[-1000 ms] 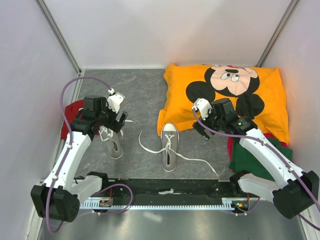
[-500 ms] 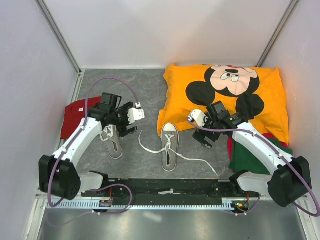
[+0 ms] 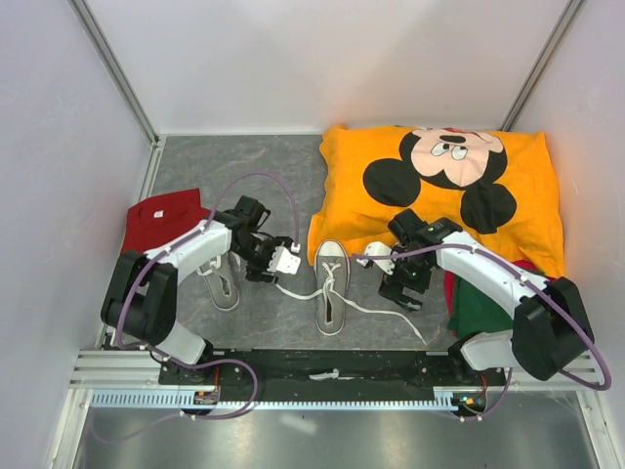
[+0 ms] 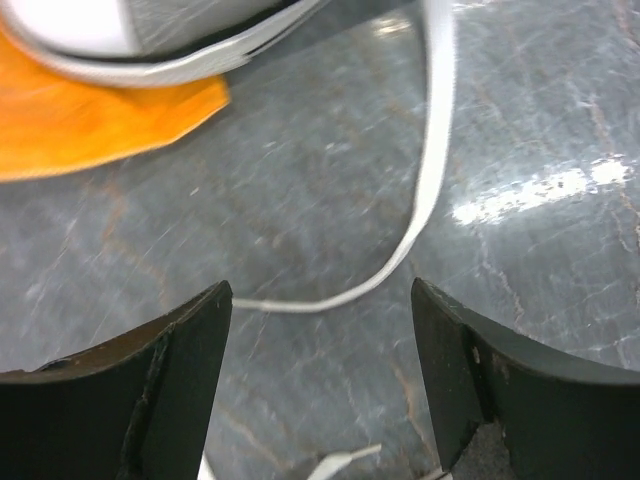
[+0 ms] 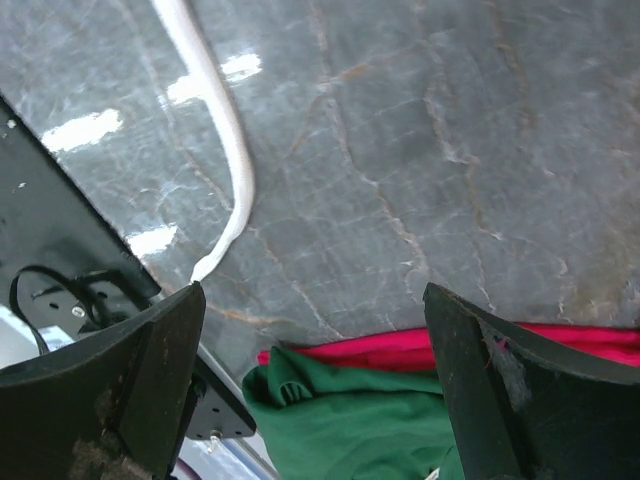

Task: Tie the shoes

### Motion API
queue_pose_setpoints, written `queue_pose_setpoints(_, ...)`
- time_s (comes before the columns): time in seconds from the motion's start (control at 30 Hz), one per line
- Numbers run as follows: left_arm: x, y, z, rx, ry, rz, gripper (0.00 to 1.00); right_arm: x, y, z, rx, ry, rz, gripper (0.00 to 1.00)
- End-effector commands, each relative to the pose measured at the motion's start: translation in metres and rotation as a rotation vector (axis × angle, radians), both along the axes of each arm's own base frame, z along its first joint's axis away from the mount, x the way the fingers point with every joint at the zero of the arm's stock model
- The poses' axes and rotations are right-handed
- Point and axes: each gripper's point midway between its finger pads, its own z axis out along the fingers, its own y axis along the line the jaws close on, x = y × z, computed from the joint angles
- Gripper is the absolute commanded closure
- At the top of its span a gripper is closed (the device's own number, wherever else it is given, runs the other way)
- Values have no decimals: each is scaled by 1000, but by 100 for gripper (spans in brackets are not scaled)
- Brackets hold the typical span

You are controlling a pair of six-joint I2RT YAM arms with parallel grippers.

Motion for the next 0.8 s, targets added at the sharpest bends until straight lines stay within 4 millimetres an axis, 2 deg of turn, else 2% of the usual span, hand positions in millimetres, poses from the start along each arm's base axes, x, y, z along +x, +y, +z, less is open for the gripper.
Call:
queue_pose_setpoints(0.0, -19, -4, -23, 17, 15, -152, 25, -15, 12, 4, 3, 38, 111, 2)
queue_pose_setpoints(0.1, -26, 7, -38, 77, 10, -195, 34, -27, 21, -3, -21, 56, 176, 2)
queue_pose_setpoints(0.3, -31, 14, -46, 114, 35, -182, 61, -31, 35, -23, -98, 21, 252, 2)
queue_pose_setpoints(0.37, -32, 14, -46, 106, 44, -172, 69, -29, 40, -30, -107, 17, 265, 6)
queue_pose_setpoints(0.53, -35, 12, -44, 90, 53, -166, 82, -21, 32, -51, -165, -26, 261, 19)
queue_pose_setpoints(0.63, -36, 8, -42, 67, 56, -151, 89, -22, 23, -61, -189, -48, 262, 33)
queue_pose_setpoints(0.67, -35, 6, -39, 54, 51, -143, 91, -26, 18, -67, -195, -41, 265, 50)
queue_pose_setpoints(0.73, -39, 4, -38, 34, 59, -132, 98, -23, 12, -71, -217, -73, 265, 65)
queue_pose_setpoints(0.77, -40, 4, -38, 31, 60, -132, 98, -23, 9, -71, -227, -82, 262, 78)
